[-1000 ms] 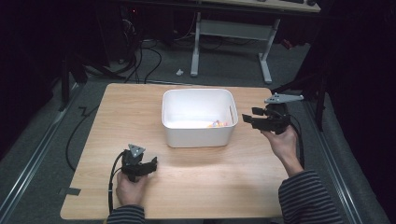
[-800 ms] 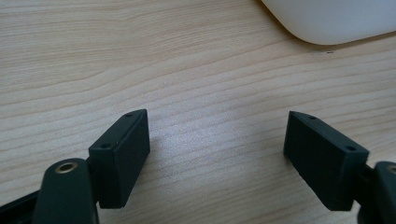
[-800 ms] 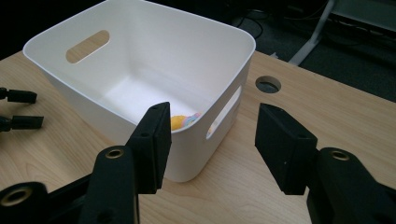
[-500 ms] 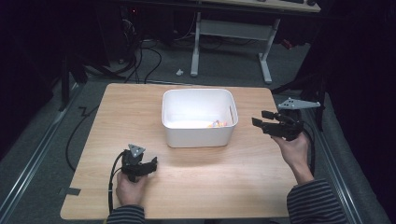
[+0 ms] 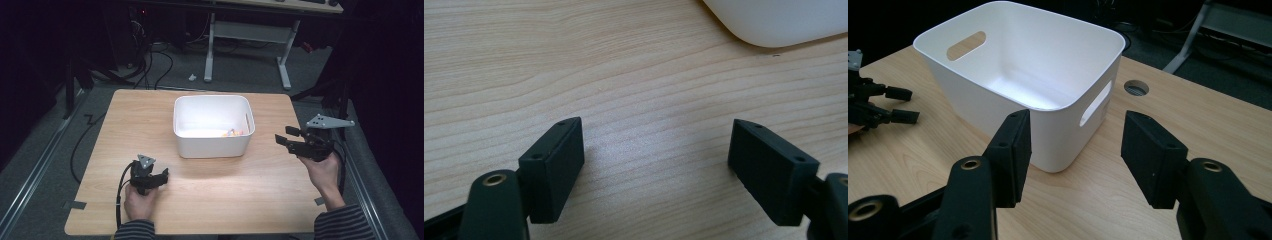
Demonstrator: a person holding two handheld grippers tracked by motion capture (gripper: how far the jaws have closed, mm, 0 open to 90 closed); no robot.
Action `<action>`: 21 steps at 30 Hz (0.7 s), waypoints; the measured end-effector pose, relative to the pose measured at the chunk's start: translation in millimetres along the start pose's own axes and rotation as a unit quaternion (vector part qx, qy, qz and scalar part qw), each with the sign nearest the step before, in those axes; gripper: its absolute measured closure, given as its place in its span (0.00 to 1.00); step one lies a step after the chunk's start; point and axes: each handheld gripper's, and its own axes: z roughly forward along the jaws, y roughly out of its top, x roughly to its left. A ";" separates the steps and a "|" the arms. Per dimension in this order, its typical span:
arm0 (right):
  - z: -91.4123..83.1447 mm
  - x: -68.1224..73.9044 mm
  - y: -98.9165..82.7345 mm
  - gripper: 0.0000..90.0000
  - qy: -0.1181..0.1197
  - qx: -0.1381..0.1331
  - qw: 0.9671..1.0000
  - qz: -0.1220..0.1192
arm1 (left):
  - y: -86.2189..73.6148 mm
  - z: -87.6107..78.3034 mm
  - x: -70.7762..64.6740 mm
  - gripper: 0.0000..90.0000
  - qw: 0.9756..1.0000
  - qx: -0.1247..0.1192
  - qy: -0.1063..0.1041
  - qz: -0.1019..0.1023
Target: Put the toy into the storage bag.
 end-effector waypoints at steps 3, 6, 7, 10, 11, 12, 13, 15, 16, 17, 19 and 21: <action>-6.6 2.3 -1.0 0.51 0.003 -0.008 1.000 -0.003 | 0.0 0.2 -0.4 0.26 1.000 0.000 0.002 0.001; -12.1 4.8 -4.8 0.51 0.006 -0.017 1.000 -0.002 | 0.0 0.0 0.0 0.26 1.000 0.000 0.000 0.000; -13.1 5.5 -6.7 0.51 0.007 -0.016 1.000 0.001 | 0.0 0.0 -0.1 0.26 1.000 0.000 0.000 0.000; -14.9 6.9 -11.6 0.51 0.008 -0.014 1.000 0.001 | 0.0 0.0 0.0 0.26 1.000 0.000 0.000 0.000; -16.2 7.2 -13.1 0.51 0.008 -0.014 1.000 0.000 | 0.0 0.0 -0.1 0.26 1.000 0.000 0.000 0.000; -17.8 8.0 -14.0 0.51 0.006 -0.012 1.000 -0.001 | 0.0 0.1 -0.2 0.26 1.000 0.000 0.001 0.000; -19.4 8.9 -14.8 0.51 0.005 -0.014 1.000 -0.002 | 0.0 0.2 -0.4 0.26 1.000 -0.001 0.002 0.000; -23.0 11.6 -15.8 0.51 0.004 -0.017 1.000 -0.005 | 0.1 0.1 -0.1 0.26 1.000 0.000 0.000 0.000; -24.6 13.3 -16.4 0.51 0.004 -0.018 1.000 -0.006 | 0.0 0.1 0.0 0.26 1.000 0.000 0.000 0.000; -25.8 15.0 -17.0 0.51 0.004 -0.018 1.000 -0.009 | 0.1 0.1 0.0 0.26 1.000 0.000 0.000 0.000; -28.0 19.3 -17.9 0.51 0.004 -0.017 1.000 -0.015 | 0.1 0.1 0.1 0.26 1.000 0.000 0.000 0.000; -29.8 22.7 -18.4 0.51 0.002 -0.018 1.000 -0.020 | 0.0 0.1 -0.1 0.26 1.000 0.000 0.000 -0.001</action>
